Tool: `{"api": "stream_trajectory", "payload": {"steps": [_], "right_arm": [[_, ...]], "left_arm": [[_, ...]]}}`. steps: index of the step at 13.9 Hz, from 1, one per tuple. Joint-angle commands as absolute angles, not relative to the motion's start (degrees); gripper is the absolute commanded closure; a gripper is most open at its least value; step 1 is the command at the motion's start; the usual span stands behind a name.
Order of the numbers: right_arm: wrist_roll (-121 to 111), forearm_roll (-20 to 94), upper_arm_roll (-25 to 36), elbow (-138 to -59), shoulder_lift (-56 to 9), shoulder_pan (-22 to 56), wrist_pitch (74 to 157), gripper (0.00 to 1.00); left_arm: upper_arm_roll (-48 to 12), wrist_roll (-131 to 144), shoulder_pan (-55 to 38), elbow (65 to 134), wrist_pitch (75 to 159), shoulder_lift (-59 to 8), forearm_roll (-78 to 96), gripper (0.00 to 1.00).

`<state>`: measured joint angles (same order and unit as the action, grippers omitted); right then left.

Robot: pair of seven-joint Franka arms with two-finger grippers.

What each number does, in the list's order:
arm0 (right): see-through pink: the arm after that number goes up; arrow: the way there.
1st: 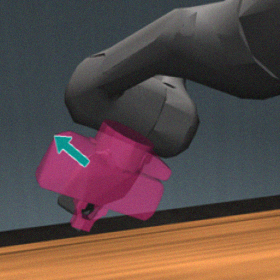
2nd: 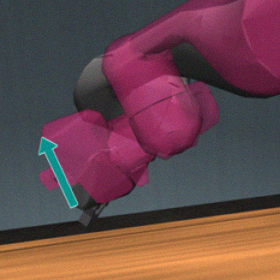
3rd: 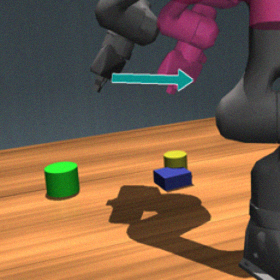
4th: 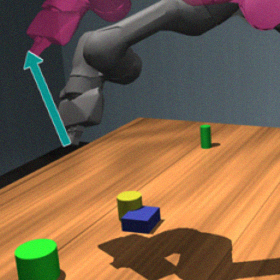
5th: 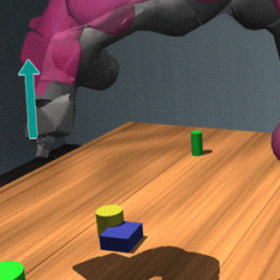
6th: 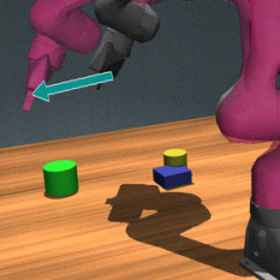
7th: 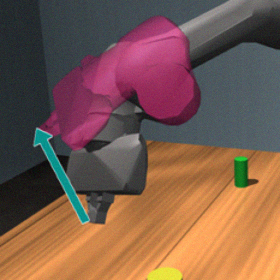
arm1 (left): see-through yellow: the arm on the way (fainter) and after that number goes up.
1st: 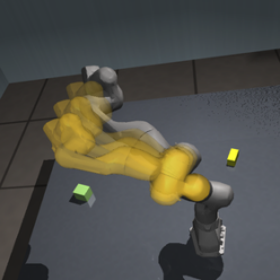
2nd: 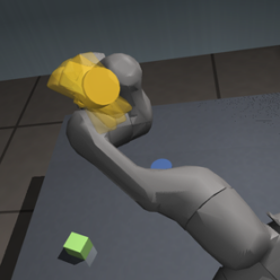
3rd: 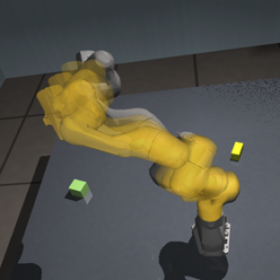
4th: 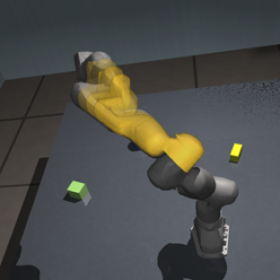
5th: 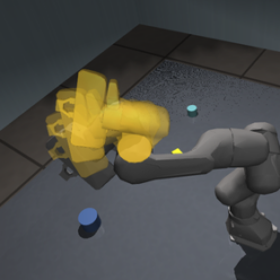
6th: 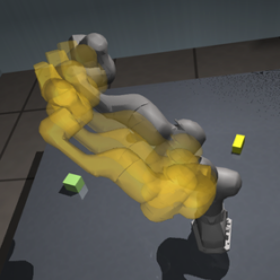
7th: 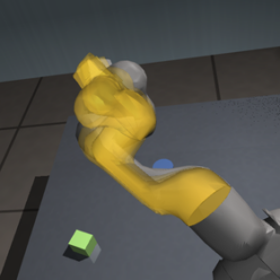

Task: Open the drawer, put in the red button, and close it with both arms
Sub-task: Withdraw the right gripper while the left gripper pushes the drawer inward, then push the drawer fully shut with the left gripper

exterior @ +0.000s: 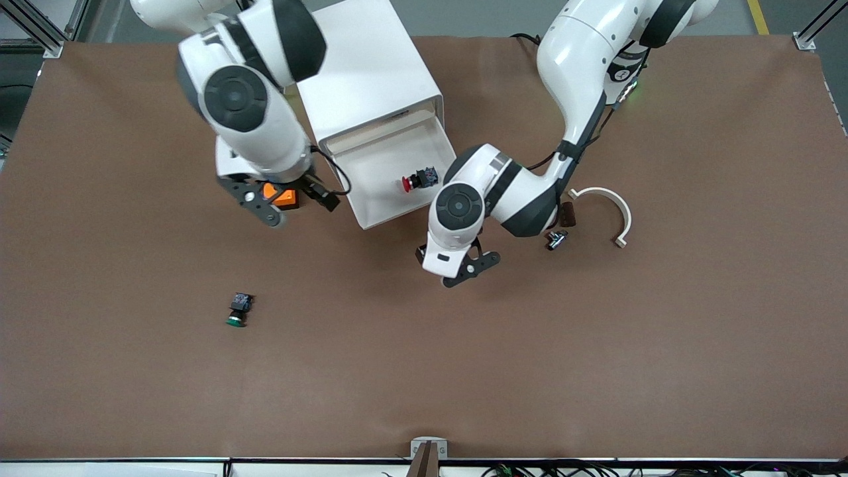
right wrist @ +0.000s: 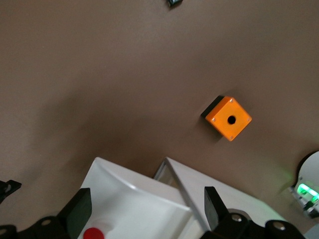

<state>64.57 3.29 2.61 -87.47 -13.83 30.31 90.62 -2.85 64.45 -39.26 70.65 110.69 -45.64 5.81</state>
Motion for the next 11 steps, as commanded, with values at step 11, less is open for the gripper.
{"api": "stream_trajectory", "payload": {"steps": [11], "right_arm": [[20.5,0.4,1.7,-88.0,-7.4,8.0,83.1,0.00]], "left_arm": [[-13.5,71.6,-39.5,73.2,109.8,-44.0,8.3,0.01]]}}
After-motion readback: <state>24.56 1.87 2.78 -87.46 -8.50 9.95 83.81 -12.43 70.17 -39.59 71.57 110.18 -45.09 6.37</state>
